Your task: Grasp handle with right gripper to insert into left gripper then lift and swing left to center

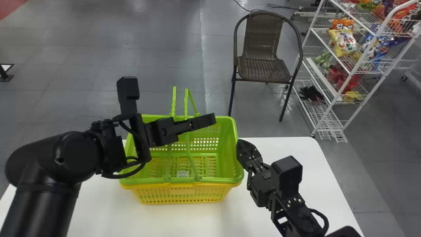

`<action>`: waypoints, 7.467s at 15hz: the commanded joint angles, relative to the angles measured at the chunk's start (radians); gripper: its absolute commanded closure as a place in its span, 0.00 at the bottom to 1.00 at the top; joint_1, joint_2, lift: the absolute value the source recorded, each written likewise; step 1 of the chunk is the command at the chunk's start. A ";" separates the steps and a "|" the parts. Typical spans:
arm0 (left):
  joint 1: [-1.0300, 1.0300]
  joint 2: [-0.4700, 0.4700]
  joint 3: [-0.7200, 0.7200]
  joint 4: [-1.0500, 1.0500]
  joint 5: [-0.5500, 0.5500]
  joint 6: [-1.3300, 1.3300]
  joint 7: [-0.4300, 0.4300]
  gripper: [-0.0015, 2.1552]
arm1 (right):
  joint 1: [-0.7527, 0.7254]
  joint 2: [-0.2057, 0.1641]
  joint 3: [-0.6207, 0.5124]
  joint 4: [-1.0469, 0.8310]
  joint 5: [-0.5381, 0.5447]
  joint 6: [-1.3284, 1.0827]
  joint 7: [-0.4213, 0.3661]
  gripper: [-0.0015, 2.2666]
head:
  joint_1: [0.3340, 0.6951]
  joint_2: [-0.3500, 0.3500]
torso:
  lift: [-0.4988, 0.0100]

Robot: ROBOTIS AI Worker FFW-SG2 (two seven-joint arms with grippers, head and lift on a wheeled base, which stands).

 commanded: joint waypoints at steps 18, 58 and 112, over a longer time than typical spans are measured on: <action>-0.118 0.005 0.021 0.077 0.159 0.166 0.069 0.08 | 0.307 -0.026 -0.230 0.216 -0.129 -0.670 0.063 0.04 | 1.00 0.01 | 0.98; -0.543 0.147 0.099 0.255 0.532 0.383 0.087 0.99 | 0.382 -0.012 -0.263 0.259 -0.164 -0.790 0.063 0.04 | 1.00 0.00 | 0.98; 0.967 -0.003 0.742 -0.772 0.716 0.544 -0.393 0.99 | 0.375 -0.017 -0.366 0.296 -0.227 -0.787 0.098 0.04 | 1.00 0.00 | 0.98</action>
